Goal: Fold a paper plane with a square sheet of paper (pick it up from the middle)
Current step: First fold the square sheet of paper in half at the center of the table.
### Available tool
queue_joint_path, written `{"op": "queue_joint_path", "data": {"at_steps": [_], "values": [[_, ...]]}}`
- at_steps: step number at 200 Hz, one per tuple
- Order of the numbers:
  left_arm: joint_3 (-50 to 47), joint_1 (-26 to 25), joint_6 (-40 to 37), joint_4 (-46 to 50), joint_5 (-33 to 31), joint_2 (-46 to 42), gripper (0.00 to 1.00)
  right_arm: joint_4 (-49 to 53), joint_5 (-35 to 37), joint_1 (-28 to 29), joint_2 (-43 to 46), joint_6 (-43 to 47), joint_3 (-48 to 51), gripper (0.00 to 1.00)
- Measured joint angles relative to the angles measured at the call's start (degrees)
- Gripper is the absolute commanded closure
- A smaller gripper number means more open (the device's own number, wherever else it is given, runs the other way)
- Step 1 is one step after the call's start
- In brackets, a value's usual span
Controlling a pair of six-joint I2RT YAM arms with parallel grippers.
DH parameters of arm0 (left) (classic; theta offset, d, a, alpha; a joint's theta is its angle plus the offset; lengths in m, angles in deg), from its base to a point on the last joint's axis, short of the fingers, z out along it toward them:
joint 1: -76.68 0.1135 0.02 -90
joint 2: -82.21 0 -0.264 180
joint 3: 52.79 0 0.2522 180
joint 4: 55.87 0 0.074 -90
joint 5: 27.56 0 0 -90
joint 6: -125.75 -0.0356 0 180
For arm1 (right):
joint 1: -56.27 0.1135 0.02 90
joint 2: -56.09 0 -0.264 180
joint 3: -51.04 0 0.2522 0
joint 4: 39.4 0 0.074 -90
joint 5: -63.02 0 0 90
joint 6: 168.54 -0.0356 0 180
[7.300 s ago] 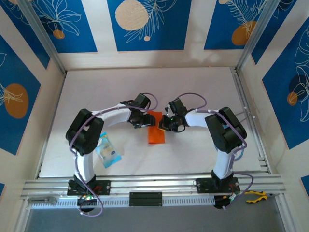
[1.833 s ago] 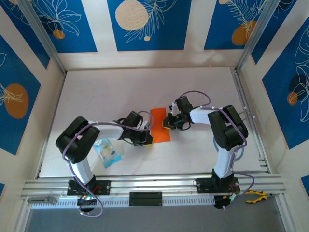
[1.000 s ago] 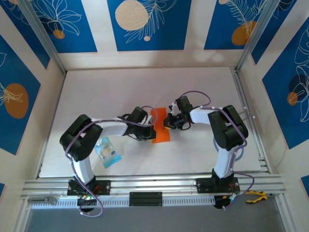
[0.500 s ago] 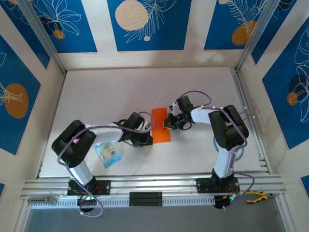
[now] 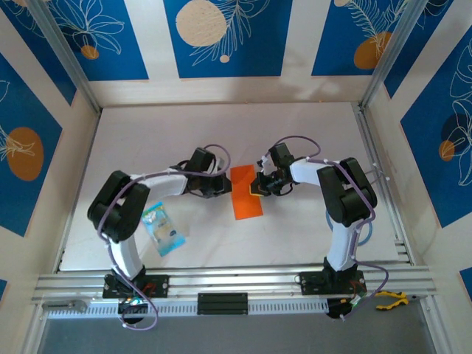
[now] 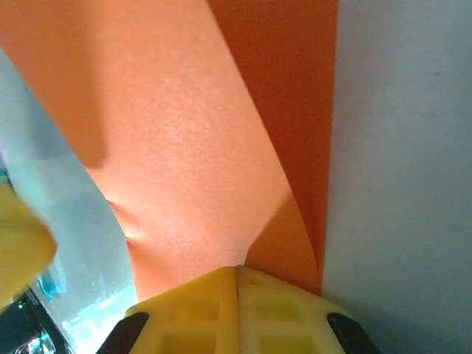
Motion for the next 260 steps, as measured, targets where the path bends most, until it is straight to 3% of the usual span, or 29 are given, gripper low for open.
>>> {"op": "queue_joint_path", "data": {"at_steps": [90, 213, 260], "values": [[4.5, 0.4, 0.7, -4.3, 4.5, 5.7, 0.88, 0.6, -0.2, 0.0, -0.2, 0.3, -0.3, 1.00], [4.7, 1.0, -0.5, -4.3, 3.0, 9.2, 0.87, 0.6, -0.2, 0.0, -0.2, 0.3, -0.4, 1.00], [9.0, 1.4, -1.4, 0.4, 3.0, 9.2, 0.87, 0.6, -0.2, 0.0, -0.2, 0.2, -0.3, 1.00]]}}
